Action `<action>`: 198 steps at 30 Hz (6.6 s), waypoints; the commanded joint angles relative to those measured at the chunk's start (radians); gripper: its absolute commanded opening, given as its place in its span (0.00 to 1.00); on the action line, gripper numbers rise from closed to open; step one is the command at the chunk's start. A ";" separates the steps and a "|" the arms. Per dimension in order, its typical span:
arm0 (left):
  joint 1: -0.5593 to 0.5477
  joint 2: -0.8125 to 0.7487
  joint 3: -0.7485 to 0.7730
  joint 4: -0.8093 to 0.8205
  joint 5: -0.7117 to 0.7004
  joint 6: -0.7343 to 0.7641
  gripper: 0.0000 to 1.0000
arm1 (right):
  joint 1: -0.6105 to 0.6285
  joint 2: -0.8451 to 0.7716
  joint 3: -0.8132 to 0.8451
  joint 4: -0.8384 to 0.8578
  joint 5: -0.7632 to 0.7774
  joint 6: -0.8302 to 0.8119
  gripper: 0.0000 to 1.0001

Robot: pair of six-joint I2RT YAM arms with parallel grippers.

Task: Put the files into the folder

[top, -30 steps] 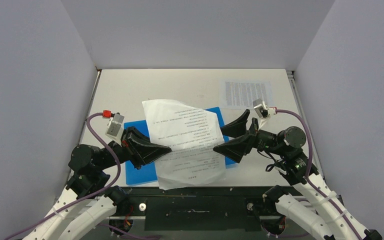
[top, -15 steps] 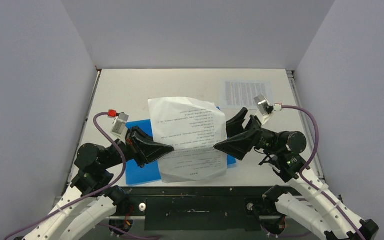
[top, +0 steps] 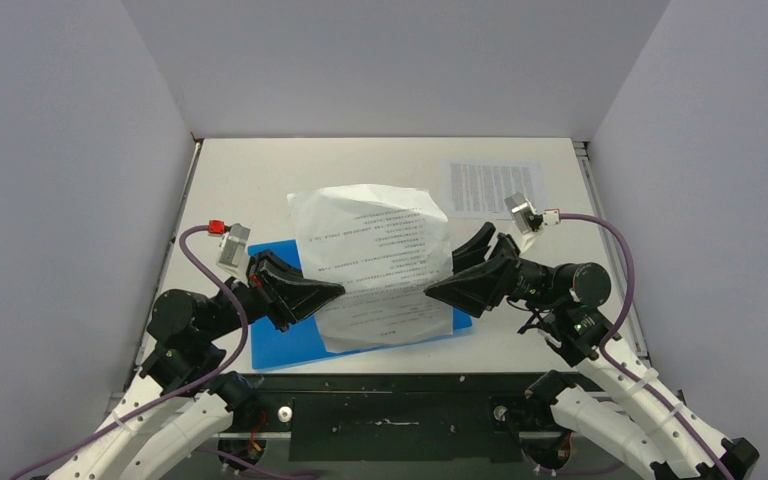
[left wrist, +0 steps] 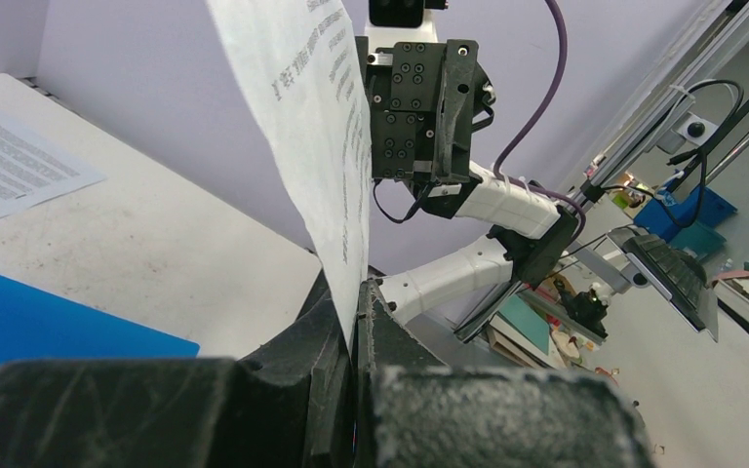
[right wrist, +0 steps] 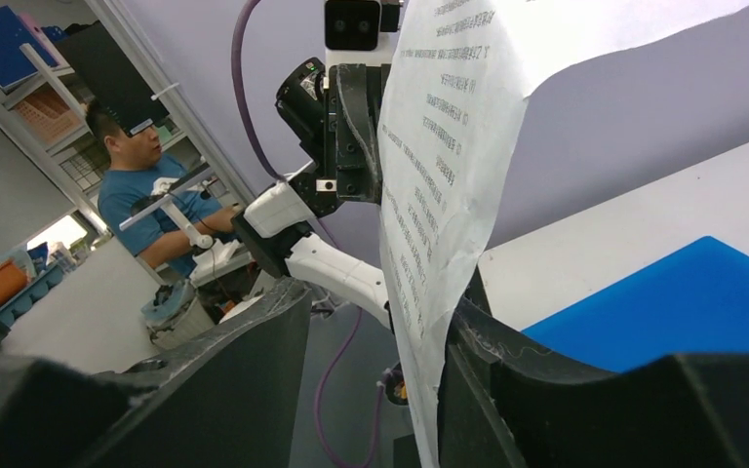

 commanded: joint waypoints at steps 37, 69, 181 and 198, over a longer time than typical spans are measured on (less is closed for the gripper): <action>0.005 -0.022 -0.002 -0.356 -0.475 0.048 0.68 | 0.059 0.085 0.196 -0.618 0.314 -0.414 0.05; 0.005 0.473 -0.242 -0.226 -0.742 -0.096 0.89 | -0.211 0.535 0.222 -0.694 0.250 -0.356 0.05; 0.005 0.481 -0.309 -0.137 -0.722 -0.028 0.89 | -0.120 0.812 0.287 -0.683 0.211 -0.657 0.05; 0.005 0.500 -0.303 -0.134 -0.666 0.003 0.88 | -0.074 0.875 0.355 -0.722 0.282 -0.667 0.05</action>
